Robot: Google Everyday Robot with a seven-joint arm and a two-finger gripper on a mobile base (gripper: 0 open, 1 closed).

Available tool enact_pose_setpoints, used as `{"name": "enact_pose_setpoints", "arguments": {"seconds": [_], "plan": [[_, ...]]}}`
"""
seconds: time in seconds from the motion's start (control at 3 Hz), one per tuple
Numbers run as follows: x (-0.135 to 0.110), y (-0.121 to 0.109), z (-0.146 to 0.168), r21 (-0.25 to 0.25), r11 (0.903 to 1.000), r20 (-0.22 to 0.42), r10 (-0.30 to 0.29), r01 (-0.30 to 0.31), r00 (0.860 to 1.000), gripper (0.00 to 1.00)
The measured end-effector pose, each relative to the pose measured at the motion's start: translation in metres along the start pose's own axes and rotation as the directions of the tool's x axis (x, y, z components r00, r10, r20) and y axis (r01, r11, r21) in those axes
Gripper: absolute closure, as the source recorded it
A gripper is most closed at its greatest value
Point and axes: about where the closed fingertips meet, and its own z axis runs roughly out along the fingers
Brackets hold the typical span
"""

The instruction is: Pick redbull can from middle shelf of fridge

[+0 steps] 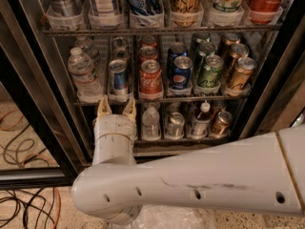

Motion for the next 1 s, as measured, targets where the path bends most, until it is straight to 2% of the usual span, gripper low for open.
{"name": "enact_pose_setpoints", "arguments": {"seconds": [0.67,1.0], "plan": [[-0.0059,0.0125,-0.0006,-0.005,0.9999,0.031,-0.012,0.012,0.999,0.37],[0.0037,0.0115,0.0080,-0.008,1.0000,0.013,-0.002,0.002,1.000,0.32]]}}
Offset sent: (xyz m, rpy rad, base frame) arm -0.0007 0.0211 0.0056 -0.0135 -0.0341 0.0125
